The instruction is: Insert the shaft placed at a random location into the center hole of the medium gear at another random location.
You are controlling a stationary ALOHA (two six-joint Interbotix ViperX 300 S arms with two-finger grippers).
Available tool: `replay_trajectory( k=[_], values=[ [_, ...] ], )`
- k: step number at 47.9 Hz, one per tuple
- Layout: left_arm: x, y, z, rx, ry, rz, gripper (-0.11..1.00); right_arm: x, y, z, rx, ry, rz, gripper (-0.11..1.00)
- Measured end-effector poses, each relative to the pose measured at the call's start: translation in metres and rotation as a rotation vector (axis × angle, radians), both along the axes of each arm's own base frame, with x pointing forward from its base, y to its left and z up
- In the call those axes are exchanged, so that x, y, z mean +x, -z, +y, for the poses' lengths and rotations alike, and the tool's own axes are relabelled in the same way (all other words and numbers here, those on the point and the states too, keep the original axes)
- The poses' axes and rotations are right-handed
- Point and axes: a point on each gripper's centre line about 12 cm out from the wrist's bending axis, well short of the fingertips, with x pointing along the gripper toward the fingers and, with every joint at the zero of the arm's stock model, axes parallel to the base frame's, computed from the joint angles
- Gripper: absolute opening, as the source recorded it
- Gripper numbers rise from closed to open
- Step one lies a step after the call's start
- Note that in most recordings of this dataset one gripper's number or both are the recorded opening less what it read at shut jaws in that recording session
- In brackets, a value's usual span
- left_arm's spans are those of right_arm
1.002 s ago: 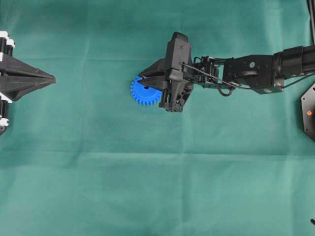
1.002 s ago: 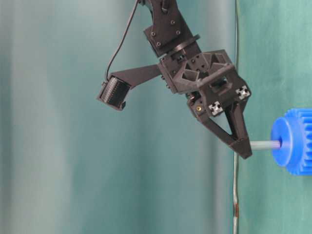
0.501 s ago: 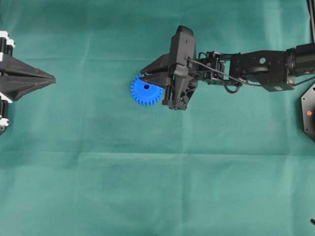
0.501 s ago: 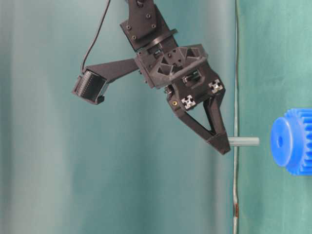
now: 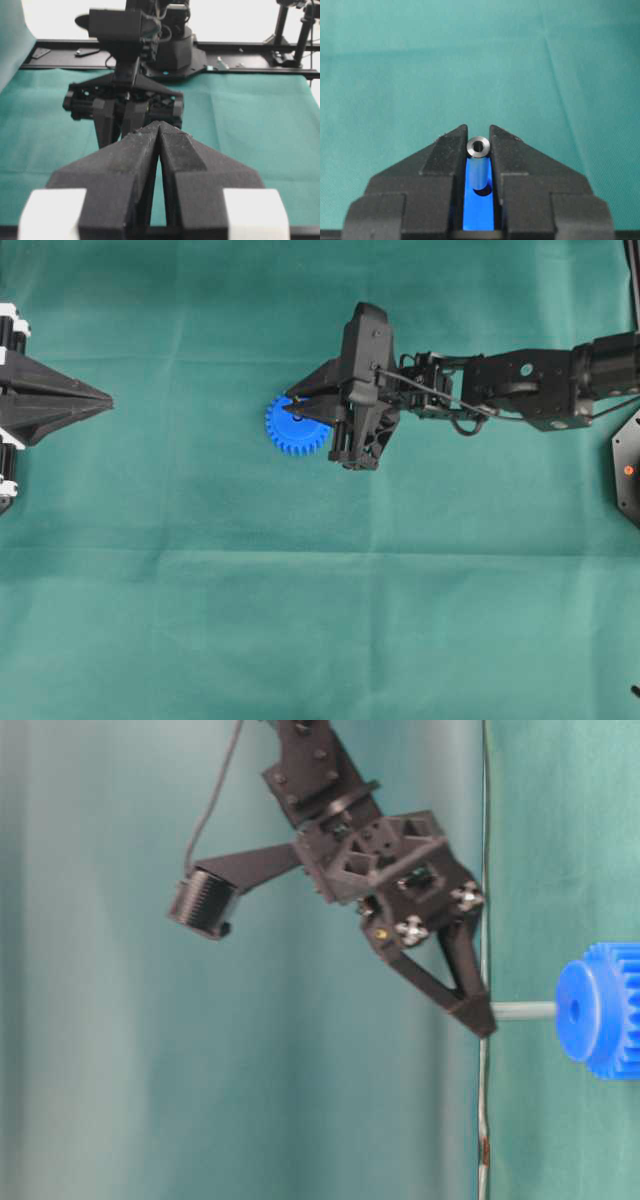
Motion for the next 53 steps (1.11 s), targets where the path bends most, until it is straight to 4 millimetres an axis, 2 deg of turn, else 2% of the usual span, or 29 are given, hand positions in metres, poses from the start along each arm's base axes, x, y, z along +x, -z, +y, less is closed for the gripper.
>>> replay_trajectory(
  k=[7, 15, 53],
  values=[
    [0.0, 0.0, 0.0, 0.0, 0.002, 0.0, 0.0, 0.001, 0.011, 0.0, 0.007, 0.005, 0.013, 0.13],
    [0.0, 0.0, 0.0, -0.002, 0.0, 0.0, 0.0, 0.003, 0.013, -0.001, 0.007, 0.009, 0.005, 0.13],
    [0.0, 0.0, 0.0, 0.0, 0.0, 0.0, 0.0, 0.001, 0.005, -0.001, 0.001, 0.008, -0.026, 0.13]
  ],
)
